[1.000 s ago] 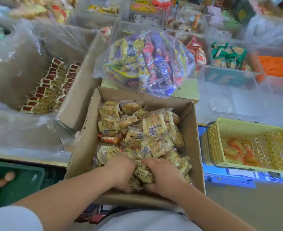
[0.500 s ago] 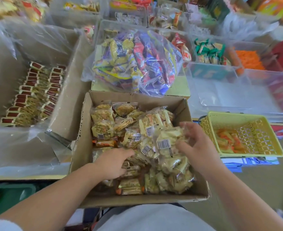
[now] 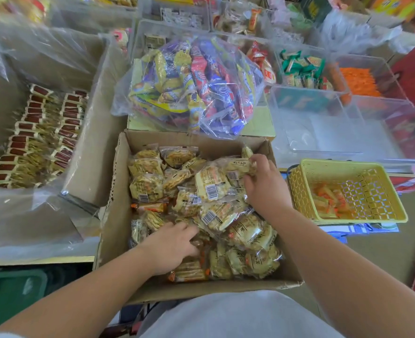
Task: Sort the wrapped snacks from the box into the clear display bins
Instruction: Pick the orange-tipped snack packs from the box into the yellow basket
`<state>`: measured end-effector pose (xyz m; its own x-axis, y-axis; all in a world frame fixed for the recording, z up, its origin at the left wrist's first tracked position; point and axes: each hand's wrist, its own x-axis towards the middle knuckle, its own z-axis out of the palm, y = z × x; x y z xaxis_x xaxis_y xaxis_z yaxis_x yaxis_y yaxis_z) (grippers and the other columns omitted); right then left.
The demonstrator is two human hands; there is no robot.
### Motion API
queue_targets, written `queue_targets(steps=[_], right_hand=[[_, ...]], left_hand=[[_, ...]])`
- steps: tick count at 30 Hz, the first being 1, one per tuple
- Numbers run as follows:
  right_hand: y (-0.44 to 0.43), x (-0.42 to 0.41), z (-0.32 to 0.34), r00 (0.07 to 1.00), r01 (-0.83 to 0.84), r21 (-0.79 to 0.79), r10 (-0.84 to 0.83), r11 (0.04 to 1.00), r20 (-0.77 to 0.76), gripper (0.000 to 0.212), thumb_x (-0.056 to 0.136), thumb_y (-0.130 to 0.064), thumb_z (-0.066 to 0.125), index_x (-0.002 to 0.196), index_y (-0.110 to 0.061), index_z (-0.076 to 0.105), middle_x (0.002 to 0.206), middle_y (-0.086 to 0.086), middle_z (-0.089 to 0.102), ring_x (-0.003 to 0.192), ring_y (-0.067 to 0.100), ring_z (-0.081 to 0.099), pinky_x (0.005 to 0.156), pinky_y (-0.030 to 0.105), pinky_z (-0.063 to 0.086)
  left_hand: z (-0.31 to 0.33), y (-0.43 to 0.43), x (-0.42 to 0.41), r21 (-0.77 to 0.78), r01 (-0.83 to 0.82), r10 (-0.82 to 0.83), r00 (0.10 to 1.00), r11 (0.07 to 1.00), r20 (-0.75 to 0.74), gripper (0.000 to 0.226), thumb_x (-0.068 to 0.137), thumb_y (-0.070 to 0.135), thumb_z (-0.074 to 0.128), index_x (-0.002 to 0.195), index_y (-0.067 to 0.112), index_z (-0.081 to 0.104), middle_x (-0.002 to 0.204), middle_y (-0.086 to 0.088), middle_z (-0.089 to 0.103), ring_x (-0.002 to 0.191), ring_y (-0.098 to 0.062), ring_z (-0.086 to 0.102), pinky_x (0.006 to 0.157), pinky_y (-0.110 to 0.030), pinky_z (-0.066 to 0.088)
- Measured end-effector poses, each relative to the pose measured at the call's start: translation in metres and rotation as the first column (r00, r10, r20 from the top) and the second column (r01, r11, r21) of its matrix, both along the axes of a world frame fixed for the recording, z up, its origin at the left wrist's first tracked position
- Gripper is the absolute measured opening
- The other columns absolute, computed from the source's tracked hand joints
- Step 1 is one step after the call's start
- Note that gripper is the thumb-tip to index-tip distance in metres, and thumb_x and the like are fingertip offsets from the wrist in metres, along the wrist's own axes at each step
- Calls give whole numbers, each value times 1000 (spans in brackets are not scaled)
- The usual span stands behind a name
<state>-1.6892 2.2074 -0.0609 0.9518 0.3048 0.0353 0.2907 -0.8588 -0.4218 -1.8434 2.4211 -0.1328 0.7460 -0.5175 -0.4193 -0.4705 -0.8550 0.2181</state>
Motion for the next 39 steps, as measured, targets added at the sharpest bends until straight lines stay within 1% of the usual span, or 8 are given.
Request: queue_targets(steps=[4, 9, 12, 16, 23, 29, 34, 39], right_hand=[[-8, 4, 2, 992, 98, 19, -96, 995, -86, 53, 97, -29, 58, 144, -25, 34, 137, 5, 50, 116, 29, 56, 84, 36, 47], [-13, -13, 14, 995, 94, 10, -94, 996, 21, 80, 91, -36, 66, 157, -22, 21, 149, 3, 37, 135, 26, 36, 109, 42, 36], [-15, -34, 17, 985, 34, 48, -42, 998, 167, 77, 88, -38, 68, 153, -22, 30, 146, 5, 37, 132, 26, 34, 112, 41, 29], [-19, -63, 13, 959, -111, 93, 82, 990, 273, 54, 87, -41, 61, 136, -25, 49, 129, -2, 46, 117, 18, 43, 101, 29, 33], [-15, -91, -10, 919, -375, 146, 388, 916, -75, 26, 89, -35, 64, 113, -25, 67, 101, -18, 57, 91, 3, 56, 77, 23, 50], [-6, -100, -19, 724, -410, 162, 428, 898, -541, 34, 92, -45, 66, 125, -37, 61, 104, -23, 62, 93, -4, 60, 81, 16, 51], [21, -102, -25, 556, -489, 140, 432, 861, -710, 49, 96, -46, 62, 140, -26, 55, 134, -7, 61, 116, 7, 57, 97, 22, 44], [51, -103, -51, 437, -612, 64, 404, 788, -803, 65, 96, -48, 60, 148, -14, 44, 145, 11, 48, 130, 27, 48, 107, 38, 40]], left_hand=[[4, 0, -2, 44, -42, 44, 997, 998, -56, 44, 93, 38, 52, 135, 26, 59, 157, -12, 30, 131, -32, 38, 105, -52, 39], [14, -5, 1, 47, -86, 88, 996, 995, -32, 44, 95, 3, 55, 135, 22, 56, 148, -14, 39, 120, -32, 47, 100, -48, 47], [30, 1, 3, -139, -214, 210, 977, 967, -41, 34, 95, 15, 63, 127, 29, 60, 137, 2, 45, 116, -20, 50, 97, -39, 49], [73, 33, 10, -450, -464, 461, 879, 763, -124, 32, 84, 37, 81, 108, 49, 63, 118, 30, 47, 104, 3, 53, 89, -23, 46], [111, 69, 81, -712, -548, 753, 657, 439, -41, 33, 81, 31, 85, 103, 46, 65, 117, 22, 52, 108, 8, 50, 92, -10, 35], [75, 69, 107, -313, -583, 662, 673, 750, 331, 49, 87, 42, 78, 133, 31, 65, 139, -8, 49, 127, -34, 44, 108, -50, 33], [69, 66, 91, -343, -561, 648, 540, 753, 538, 43, 79, 43, 83, 107, 17, 63, 95, -7, 59, 90, -33, 54, 77, -44, 45], [67, 55, 37, -360, -588, 689, 635, 725, 349, 27, 89, 39, 73, 101, 24, 54, 96, 5, 55, 92, -21, 52, 74, -35, 45]])
